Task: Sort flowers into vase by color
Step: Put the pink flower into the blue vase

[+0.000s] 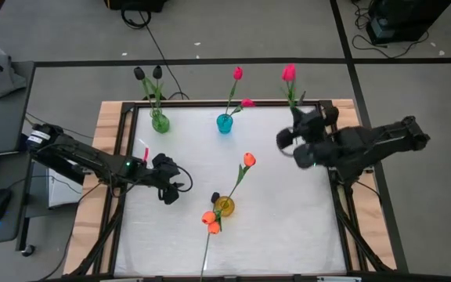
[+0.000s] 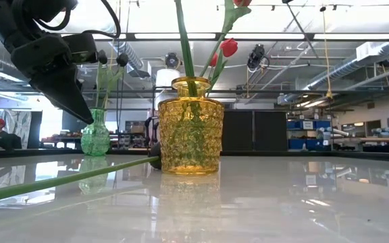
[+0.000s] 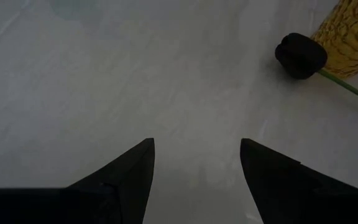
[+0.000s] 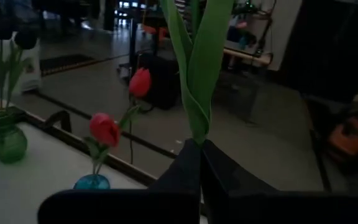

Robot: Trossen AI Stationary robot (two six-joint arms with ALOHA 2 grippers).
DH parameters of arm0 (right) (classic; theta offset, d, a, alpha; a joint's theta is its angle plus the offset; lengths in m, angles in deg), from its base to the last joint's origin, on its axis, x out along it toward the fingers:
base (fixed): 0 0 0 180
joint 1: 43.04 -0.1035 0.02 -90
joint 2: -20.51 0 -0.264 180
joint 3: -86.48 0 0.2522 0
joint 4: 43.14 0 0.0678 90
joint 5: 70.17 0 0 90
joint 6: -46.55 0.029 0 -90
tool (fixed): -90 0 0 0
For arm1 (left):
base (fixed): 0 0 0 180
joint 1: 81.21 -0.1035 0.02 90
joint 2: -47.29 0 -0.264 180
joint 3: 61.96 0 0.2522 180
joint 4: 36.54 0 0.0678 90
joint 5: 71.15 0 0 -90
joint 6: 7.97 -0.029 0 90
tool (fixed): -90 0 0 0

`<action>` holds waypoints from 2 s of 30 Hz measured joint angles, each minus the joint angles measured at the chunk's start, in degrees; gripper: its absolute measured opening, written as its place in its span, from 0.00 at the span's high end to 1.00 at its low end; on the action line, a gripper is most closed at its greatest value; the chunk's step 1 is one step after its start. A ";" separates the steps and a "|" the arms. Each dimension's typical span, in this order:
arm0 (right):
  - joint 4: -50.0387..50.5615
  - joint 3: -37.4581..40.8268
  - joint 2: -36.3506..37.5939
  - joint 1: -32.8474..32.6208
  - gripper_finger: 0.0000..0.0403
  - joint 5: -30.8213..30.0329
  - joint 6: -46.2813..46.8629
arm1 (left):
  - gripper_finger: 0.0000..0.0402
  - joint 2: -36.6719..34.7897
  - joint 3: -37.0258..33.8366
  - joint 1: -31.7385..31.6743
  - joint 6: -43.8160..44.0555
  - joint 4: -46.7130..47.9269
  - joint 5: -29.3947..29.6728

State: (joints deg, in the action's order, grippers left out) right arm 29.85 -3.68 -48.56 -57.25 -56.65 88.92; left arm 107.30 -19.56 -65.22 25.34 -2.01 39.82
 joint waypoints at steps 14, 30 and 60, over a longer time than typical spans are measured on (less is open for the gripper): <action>-44.85 0.00 -0.92 19.05 0.98 31.47 -47.90 | 0.40 0.00 -0.02 0.00 0.02 -0.10 0.00; -59.25 0.00 -1.10 34.51 0.98 64.06 -56.46 | 0.40 0.00 -0.02 0.00 0.00 -0.44 0.00; -80.01 0.00 -16.39 50.46 0.98 100.45 -47.42 | 0.40 0.00 -0.02 0.00 0.02 -0.44 0.00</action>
State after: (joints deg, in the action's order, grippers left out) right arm -50.15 -3.68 -64.95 -6.79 43.80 41.50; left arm 107.30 -19.58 -65.22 25.35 -2.45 39.82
